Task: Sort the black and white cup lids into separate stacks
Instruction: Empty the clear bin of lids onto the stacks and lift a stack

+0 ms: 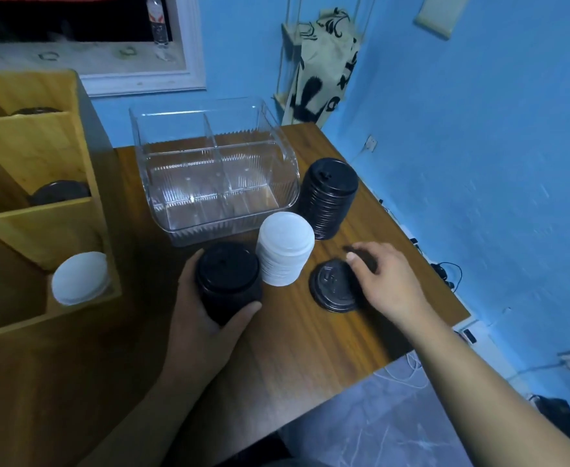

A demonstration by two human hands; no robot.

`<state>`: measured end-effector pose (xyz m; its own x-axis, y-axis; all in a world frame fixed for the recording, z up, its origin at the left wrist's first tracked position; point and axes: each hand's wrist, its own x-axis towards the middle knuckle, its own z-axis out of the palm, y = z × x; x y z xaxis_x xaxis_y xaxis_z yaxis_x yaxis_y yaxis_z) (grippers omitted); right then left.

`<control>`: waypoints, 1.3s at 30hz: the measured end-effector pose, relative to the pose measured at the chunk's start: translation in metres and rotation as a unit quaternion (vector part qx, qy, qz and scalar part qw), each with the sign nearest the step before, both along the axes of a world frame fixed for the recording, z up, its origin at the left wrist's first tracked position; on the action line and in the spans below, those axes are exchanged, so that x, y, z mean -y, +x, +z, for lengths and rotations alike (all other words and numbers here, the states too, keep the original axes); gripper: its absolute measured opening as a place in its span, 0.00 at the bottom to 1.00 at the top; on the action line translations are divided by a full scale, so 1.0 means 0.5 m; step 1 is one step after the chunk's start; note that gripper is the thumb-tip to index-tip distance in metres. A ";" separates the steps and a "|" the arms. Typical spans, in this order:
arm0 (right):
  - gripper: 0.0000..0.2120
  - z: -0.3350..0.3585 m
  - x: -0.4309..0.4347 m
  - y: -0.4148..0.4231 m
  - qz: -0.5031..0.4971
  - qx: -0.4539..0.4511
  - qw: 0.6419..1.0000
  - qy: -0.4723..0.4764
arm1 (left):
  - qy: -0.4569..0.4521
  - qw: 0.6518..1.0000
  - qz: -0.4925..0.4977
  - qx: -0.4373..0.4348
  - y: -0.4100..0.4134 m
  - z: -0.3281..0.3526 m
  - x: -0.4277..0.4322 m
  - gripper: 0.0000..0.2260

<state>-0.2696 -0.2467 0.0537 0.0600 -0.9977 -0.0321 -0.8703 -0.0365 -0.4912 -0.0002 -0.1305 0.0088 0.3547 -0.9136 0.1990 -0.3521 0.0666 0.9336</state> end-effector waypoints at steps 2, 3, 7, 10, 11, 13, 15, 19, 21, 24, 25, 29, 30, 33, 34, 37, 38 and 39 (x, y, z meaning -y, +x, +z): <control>0.29 -0.003 -0.028 0.015 -0.006 -0.062 0.998 -0.014 | -0.007 1.000 -0.003 -0.007 -0.001 0.002 0.000 0.46; 0.34 -0.010 -0.040 0.023 0.001 -0.088 0.996 -0.005 | -0.009 1.000 -0.004 -0.008 -0.001 0.002 0.001 0.46; 0.41 -0.040 -0.053 0.034 0.063 -0.095 0.993 -0.008 | -0.018 1.000 0.000 0.005 -0.002 0.002 0.003 0.46; 0.37 -0.043 -0.044 0.012 0.129 -0.006 0.991 -0.018 | -0.024 1.000 0.000 0.003 0.000 0.003 0.002 0.46; 0.37 -0.044 -0.042 0.003 0.148 0.011 0.989 -0.015 | -0.022 1.000 -0.001 0.002 0.000 0.004 0.001 0.46; 0.38 -0.053 -0.041 -0.013 0.166 0.023 0.986 -0.008 | -0.018 1.000 -0.001 0.006 -0.001 0.004 0.002 0.46; 0.40 -0.063 -0.044 -0.018 0.172 0.029 0.985 -0.008 | -0.013 1.000 0.001 0.010 -0.001 0.003 0.000 0.46; 0.37 -0.056 -0.050 -0.012 0.172 0.059 0.983 -0.039 | -0.011 1.000 -0.003 0.019 -0.001 0.007 -0.001 0.47; 0.35 -0.035 -0.049 -0.015 0.160 0.089 0.982 -0.050 | -0.008 1.000 -0.005 0.019 0.000 0.011 -0.001 0.47; 0.31 0.013 -0.038 -0.026 0.142 0.156 0.973 -0.088 | -0.002 1.000 -0.002 0.019 -0.002 0.013 -0.002 0.47; 0.29 0.031 -0.026 -0.029 0.134 0.182 0.968 -0.111 | -0.002 1.000 -0.002 0.019 -0.002 0.012 -0.003 0.47; 0.25 0.098 0.058 -0.010 0.097 0.219 0.953 -0.188 | 0.003 1.000 -0.002 0.024 -0.005 0.012 -0.002 0.48; 0.26 0.109 0.082 0.002 0.093 0.212 0.953 -0.198 | 0.005 1.000 -0.001 0.024 -0.005 0.013 -0.002 0.49; 0.27 0.123 0.150 0.040 0.097 0.177 0.959 -0.201 | 0.008 1.000 0.004 0.028 -0.006 0.018 -0.003 0.49; 0.27 0.121 0.169 0.049 0.105 0.161 0.962 -0.195 | 0.006 1.000 0.003 0.027 -0.007 0.019 -0.004 0.48; 0.29 0.103 0.211 0.065 0.136 0.105 0.970 -0.172 | 0.006 1.000 0.005 0.017 -0.008 0.020 -0.003 0.48; 0.30 0.097 0.220 0.066 0.143 0.091 0.971 -0.167 | 0.007 1.000 0.005 0.016 -0.009 0.019 -0.003 0.48; 0.30 0.091 0.227 0.067 0.148 0.085 0.972 -0.160 | 0.008 1.000 0.005 0.016 -0.009 0.019 -0.003 0.48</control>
<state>-0.2363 -0.3601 0.0991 0.3225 -0.8933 0.3130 -0.7063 -0.4473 -0.5488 -0.0048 -0.1288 0.0181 0.3575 -0.9134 0.1948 -0.3815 0.0476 0.9231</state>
